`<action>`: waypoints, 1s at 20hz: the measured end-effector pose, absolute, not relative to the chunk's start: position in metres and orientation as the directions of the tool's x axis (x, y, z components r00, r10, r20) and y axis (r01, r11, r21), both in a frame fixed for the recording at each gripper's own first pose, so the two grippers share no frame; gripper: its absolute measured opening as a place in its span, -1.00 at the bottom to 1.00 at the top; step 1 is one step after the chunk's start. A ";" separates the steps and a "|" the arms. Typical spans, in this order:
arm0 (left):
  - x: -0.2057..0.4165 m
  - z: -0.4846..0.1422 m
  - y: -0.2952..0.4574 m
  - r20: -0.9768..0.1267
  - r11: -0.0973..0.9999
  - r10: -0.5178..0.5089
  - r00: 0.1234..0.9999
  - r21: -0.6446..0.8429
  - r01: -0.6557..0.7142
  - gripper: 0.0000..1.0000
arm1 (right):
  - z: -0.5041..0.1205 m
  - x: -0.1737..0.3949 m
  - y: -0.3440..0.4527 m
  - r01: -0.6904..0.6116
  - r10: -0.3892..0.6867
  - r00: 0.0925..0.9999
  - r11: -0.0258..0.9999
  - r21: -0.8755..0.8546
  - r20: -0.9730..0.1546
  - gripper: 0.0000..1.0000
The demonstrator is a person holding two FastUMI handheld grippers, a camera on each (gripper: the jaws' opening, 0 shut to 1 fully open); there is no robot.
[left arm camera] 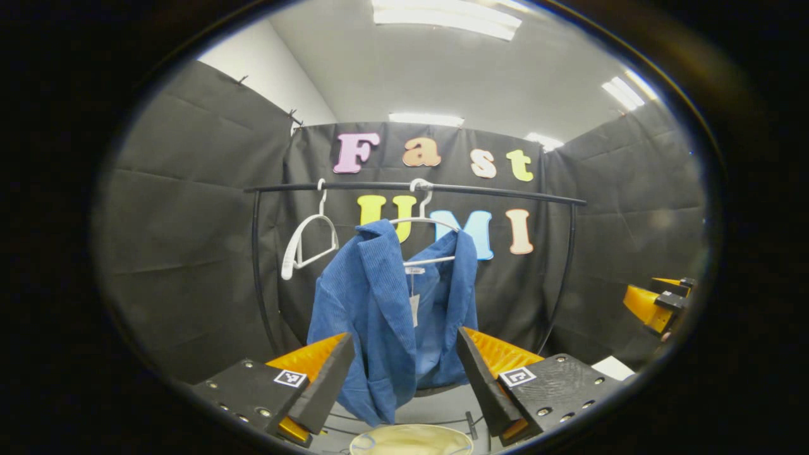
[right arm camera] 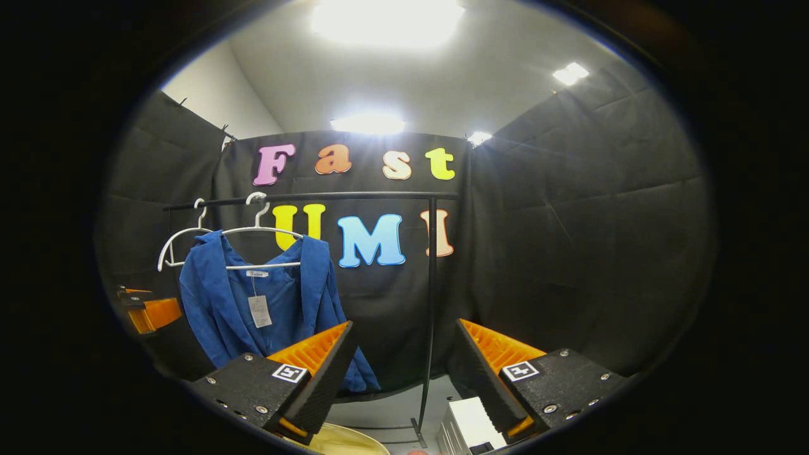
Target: Grasp the clothes on the hanger with both hands and then place them into the laundry hamper below.
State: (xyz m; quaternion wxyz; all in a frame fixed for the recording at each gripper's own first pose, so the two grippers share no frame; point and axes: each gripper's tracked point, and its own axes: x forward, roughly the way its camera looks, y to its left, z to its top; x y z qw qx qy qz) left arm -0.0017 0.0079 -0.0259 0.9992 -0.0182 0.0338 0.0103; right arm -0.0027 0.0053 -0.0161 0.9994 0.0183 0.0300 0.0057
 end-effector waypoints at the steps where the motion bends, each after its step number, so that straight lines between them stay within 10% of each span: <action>1: -0.001 -0.025 0.008 -0.065 0.999 0.020 0.998 -0.030 -0.022 0.92 | -0.016 -0.002 0.005 -0.011 0.013 0.998 0.999 0.038 -0.061 0.92; 20: 0.014 -0.015 0.056 -0.108 0.994 0.104 0.989 -0.029 -0.107 0.86 | 0.009 0.057 0.083 -0.181 0.184 0.980 0.982 0.053 -0.071 0.92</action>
